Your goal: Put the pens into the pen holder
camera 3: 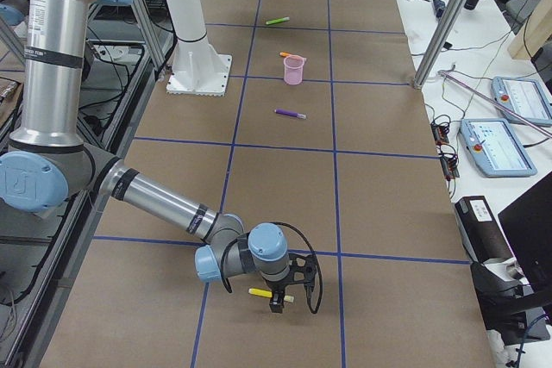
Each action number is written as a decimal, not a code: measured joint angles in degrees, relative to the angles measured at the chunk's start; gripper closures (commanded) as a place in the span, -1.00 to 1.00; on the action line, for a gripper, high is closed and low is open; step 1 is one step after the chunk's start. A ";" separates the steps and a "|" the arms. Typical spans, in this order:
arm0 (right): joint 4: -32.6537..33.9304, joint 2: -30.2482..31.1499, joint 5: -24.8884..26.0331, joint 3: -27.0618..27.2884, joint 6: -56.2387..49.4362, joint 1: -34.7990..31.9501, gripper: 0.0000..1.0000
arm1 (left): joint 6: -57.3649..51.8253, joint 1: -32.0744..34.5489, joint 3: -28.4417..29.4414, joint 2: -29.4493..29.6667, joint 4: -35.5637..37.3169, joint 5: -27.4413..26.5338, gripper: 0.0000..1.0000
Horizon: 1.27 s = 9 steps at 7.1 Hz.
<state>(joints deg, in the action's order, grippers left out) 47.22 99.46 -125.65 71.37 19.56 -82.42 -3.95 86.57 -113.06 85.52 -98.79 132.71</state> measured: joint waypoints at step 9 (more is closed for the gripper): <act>-0.37 -2.33 -2.28 -4.99 1.27 0.54 -0.01 | 0.00 0.00 -0.09 0.00 -0.09 0.00 -1.00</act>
<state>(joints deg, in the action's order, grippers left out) 46.85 97.13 -127.93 66.38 20.83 -81.88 -3.96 86.57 -113.15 85.52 -98.88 132.72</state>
